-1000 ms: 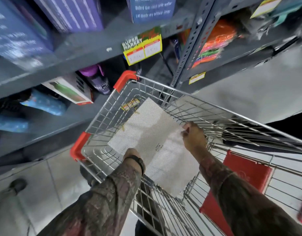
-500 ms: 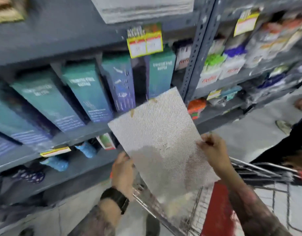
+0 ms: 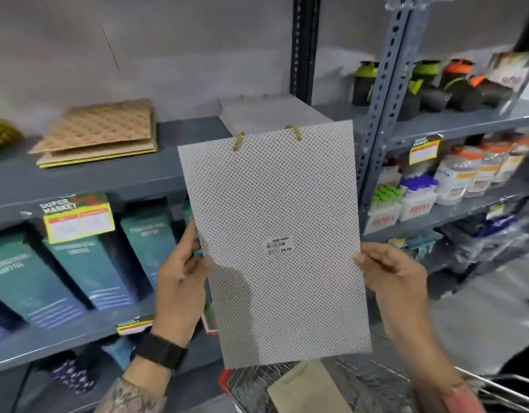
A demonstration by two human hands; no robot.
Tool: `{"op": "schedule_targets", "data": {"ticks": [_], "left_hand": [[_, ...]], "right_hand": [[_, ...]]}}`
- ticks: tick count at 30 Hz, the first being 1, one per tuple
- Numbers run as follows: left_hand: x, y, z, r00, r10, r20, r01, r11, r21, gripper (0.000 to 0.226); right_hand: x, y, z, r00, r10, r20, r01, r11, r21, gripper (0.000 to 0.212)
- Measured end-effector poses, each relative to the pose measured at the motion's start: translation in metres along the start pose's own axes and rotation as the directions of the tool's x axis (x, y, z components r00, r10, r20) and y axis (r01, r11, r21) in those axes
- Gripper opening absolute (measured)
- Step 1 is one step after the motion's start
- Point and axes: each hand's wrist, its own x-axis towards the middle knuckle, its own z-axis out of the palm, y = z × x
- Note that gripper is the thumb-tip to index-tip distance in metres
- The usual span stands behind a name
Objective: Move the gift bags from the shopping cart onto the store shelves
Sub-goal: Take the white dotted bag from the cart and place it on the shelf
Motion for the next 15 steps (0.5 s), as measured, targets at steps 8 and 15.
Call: {"op": "schedule_targets", "data": {"ticks": [8,15], "left_hand": [[0.06,0.034,0.002,0.994,-0.051,-0.101,0.028,0.976,-0.214,0.055],[0.201,0.111,0.024,0.986,-0.132,0.097,0.154,0.949,-0.275,0.039]], "right_hand": [[0.048,-0.051,0.034,0.995,-0.103,0.019,0.104,0.993,-0.062,0.02],[0.204,-0.151,0.105,0.986,-0.159,0.048,0.166,0.953,-0.253,0.025]]}}
